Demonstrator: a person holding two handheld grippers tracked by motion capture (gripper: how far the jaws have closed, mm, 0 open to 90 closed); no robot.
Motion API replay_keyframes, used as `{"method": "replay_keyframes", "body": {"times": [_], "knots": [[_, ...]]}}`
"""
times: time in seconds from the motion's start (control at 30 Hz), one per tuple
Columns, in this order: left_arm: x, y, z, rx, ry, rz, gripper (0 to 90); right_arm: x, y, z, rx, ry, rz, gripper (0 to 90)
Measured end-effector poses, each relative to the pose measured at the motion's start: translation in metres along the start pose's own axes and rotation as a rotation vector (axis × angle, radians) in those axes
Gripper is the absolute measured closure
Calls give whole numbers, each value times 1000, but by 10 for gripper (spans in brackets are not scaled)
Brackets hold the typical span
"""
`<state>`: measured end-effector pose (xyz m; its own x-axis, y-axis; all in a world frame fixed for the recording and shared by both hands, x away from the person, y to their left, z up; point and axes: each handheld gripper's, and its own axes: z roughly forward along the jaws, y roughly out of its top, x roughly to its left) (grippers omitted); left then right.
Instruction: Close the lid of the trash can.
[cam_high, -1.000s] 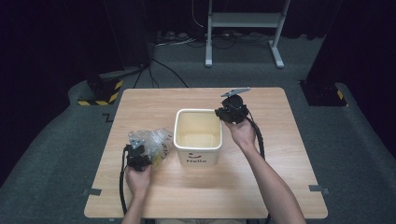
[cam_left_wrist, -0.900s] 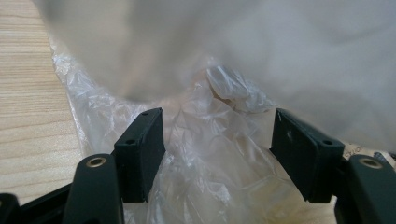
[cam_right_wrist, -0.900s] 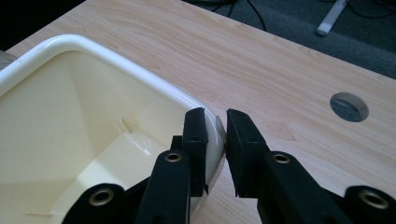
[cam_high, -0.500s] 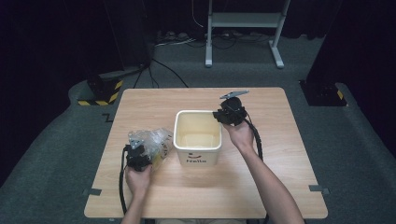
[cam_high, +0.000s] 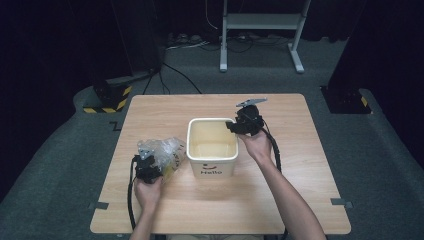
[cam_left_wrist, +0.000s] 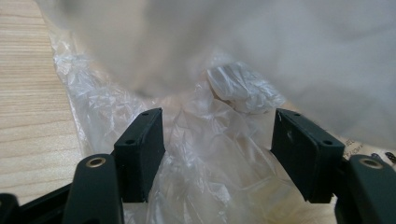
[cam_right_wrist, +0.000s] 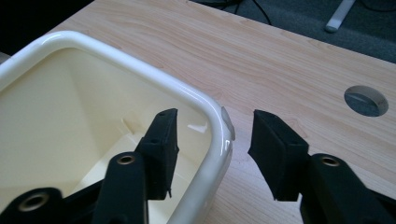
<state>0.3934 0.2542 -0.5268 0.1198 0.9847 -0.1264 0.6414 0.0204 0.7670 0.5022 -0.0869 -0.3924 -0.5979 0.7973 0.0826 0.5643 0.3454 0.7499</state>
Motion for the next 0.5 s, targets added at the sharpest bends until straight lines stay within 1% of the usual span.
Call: {"method": "replay_keyframes", "body": {"times": [0.17, 0.23, 0.27, 0.33, 0.4, 0.5], "knots": [[0, 0, 0, 0, 2, 3, 346, -4, -2, -1, -28, 30, 18, 434], [0, 0, -1, 0, -1, -1, 345, -5, -3, -2, -42, 52, 29, 413], [1, 0, 0, -4, -2, -12, 345, -5, -4, -3, -49, 53, 28, 403], [2, 0, 0, -4, -3, -19, 345, -7, -6, -4, -56, 63, 33, 388], [1, 0, 0, -4, -3, -19, 345, -10, -7, -6, -66, 73, 43, 376], [1, 0, 0, 1, -4, -13, 345, -12, -8, -11, -88, 74, 44, 351]]}}
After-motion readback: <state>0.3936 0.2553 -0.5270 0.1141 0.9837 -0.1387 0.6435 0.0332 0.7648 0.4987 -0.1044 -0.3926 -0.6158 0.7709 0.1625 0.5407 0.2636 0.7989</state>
